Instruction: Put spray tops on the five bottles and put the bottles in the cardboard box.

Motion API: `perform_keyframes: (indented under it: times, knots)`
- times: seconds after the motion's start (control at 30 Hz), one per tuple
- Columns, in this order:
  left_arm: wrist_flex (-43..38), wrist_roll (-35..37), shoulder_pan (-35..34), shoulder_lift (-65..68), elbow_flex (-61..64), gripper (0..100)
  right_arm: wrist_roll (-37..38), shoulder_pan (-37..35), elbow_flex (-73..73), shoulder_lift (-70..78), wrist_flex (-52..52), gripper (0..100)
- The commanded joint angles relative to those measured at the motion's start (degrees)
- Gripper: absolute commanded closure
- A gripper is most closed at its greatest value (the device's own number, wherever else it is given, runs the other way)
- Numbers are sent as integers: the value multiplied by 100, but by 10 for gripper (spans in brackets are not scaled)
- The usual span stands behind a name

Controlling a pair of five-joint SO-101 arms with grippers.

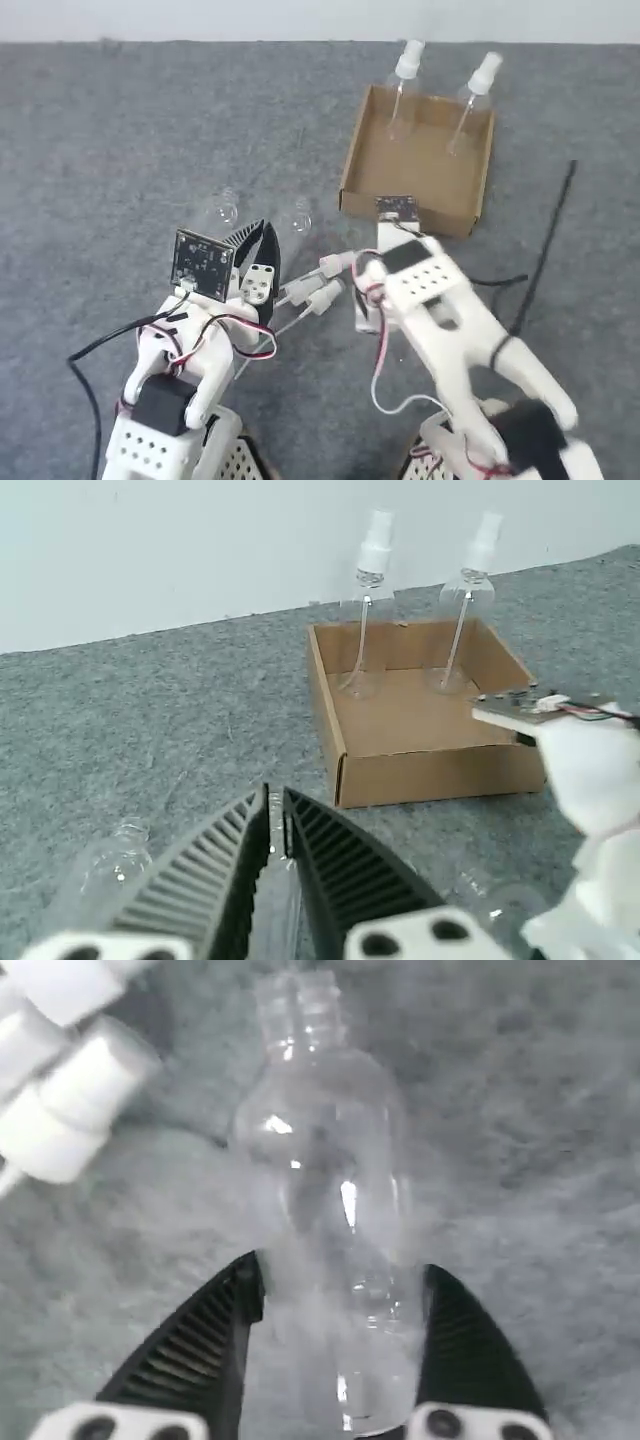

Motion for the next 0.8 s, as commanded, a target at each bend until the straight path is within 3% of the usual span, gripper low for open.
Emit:
perform_keyframes:
  times: [0.0, 0.17, 0.27, 0.37, 0.57, 0.77]
  knots:
    - [352, -44, -35, -35, -541, 987, 554, 488, 378, -963, 127, 891]
    - [756, -466, -9, 9, -884, 987, 1846, 1842, 1002, -2062, 136, 890]
    - [782, -554, 9, 563, -1033, 987, 3481, 2949, 1143, -2510, 127, 890]
    - [791, -1143, 88, 1705, -1437, 987, 4747, 4031, 1143, -2738, 101, 890]
    - [1275, -1873, 642, 4580, -2870, 987, 6224, 5789, 1134, -2668, -338, 890]
    - [1600, -2092, 1336, 7086, -4277, 983, 7015, 6668, 1037, -1877, -1235, 890]
